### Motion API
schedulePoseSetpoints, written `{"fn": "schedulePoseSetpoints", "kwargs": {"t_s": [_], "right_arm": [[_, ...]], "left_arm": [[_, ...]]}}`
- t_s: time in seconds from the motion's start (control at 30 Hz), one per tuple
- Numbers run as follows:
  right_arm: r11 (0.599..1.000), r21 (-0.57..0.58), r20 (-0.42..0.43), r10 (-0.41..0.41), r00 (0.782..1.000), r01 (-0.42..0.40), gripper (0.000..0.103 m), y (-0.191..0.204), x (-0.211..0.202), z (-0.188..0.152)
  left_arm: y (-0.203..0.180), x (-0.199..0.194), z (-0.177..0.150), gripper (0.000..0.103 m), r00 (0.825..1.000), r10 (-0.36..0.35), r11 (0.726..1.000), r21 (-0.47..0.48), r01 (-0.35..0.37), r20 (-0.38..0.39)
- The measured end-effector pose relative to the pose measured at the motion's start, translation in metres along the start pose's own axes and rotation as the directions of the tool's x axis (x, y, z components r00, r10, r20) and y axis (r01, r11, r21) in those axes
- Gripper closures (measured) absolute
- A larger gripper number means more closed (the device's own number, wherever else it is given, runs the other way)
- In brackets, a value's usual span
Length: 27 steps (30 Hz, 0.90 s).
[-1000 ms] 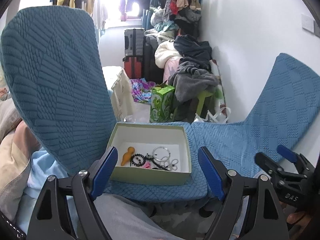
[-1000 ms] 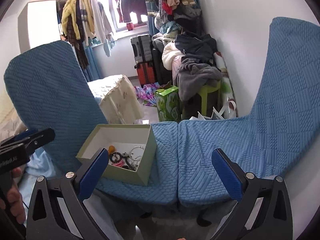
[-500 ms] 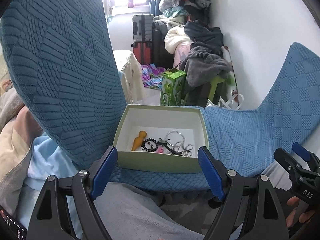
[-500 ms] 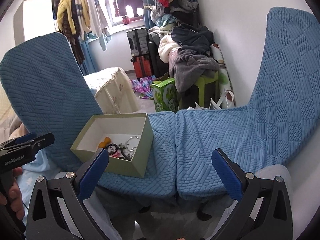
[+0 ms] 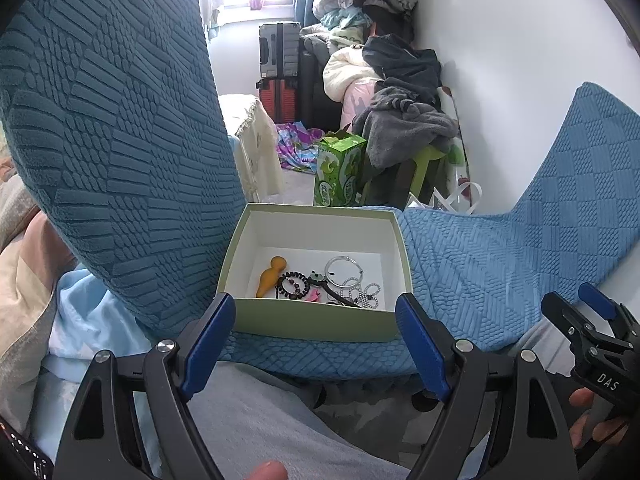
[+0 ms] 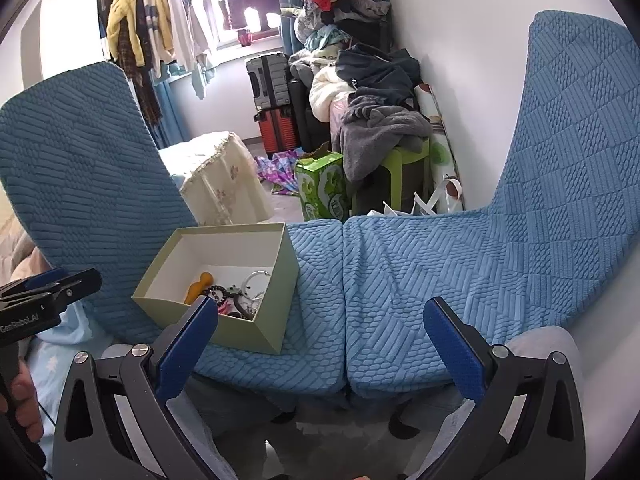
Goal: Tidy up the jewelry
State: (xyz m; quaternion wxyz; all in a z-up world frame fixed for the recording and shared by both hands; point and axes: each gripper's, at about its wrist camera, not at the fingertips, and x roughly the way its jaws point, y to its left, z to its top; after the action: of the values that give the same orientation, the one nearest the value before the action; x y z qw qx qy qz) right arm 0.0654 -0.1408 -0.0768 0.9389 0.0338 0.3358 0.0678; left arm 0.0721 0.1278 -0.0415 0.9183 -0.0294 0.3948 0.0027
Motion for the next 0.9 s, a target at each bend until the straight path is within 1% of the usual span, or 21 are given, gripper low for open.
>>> {"fn": "schedulePoseSetpoints", "kwargs": {"t_s": [0.33,0.4,0.5,0.9], "right_arm": [[1.0,-0.002,-0.01,-0.01,1.0,0.01,0.0,-0.0002,0.0007,-0.0022],[1.0,-0.004,-0.015,-0.011,1.0,0.011,0.0,0.0002,0.0012,-0.0028],[1.0,-0.007,-0.02,-0.014,1.0,0.014,0.0,0.0005,0.0029,-0.0038],[1.0,-0.025,-0.021,-0.017,1.0,0.017,0.0,0.0041,0.0031,-0.0065]], "left_arm": [[-0.0003,0.0004,-0.0003,0.02,1.0,0.0,1.0,0.007,0.0,-0.011],[0.0007,0.0005,-0.0001,0.02,1.0,-0.022,1.0,-0.005,0.022,-0.016],[-0.0012,0.0014,-0.0001,0.02,1.0,-0.008,1.0,0.012,0.008,-0.02],[-0.0025,0.0002,-0.0029,0.02,1.0,-0.013,1.0,0.018,0.013,-0.016]]}}
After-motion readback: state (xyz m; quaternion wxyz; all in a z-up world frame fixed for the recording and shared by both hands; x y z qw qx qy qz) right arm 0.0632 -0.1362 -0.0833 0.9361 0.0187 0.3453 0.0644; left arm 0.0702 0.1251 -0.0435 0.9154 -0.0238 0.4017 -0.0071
